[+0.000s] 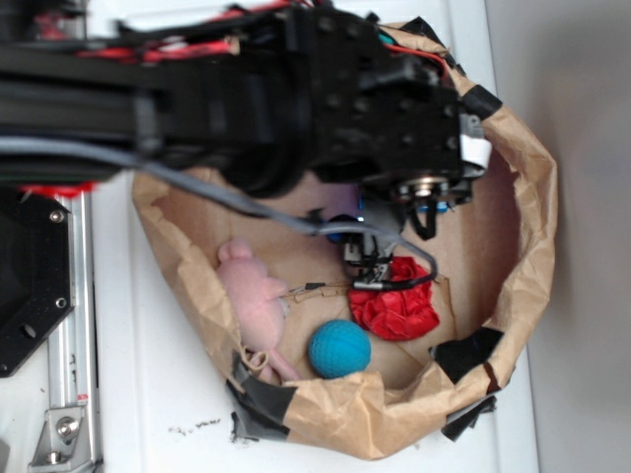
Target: Grab the blue block.
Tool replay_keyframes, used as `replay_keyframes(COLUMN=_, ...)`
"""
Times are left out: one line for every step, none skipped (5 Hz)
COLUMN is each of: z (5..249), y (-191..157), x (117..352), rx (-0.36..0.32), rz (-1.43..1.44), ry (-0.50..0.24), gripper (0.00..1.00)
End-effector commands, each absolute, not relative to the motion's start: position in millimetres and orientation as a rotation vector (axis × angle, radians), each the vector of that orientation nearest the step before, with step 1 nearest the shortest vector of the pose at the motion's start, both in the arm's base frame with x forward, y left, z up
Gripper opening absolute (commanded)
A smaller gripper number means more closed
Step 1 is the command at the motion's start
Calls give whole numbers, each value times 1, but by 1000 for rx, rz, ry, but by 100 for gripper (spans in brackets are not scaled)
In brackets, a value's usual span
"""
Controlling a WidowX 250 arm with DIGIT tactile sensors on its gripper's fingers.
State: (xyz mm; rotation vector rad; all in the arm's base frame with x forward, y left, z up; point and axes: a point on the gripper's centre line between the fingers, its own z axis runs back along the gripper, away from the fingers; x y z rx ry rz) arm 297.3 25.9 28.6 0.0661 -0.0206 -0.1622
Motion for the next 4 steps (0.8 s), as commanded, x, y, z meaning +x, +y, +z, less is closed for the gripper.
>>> replay_keyframes(z=4, y=19, x=319, rx=57, rz=-164, ry=-16, gripper=0)
replay_keyframes(z=35, y=26, x=307, rx=57, rz=-139, ry=-45, gripper=0)
replay_keyframes(z=85, y=25, x=293, rx=84, rz=-140, ry=-67, gripper=0)
replay_keyframes(z=134, y=22, x=283, rx=89, rz=-141, ry=-124, gripper=0)
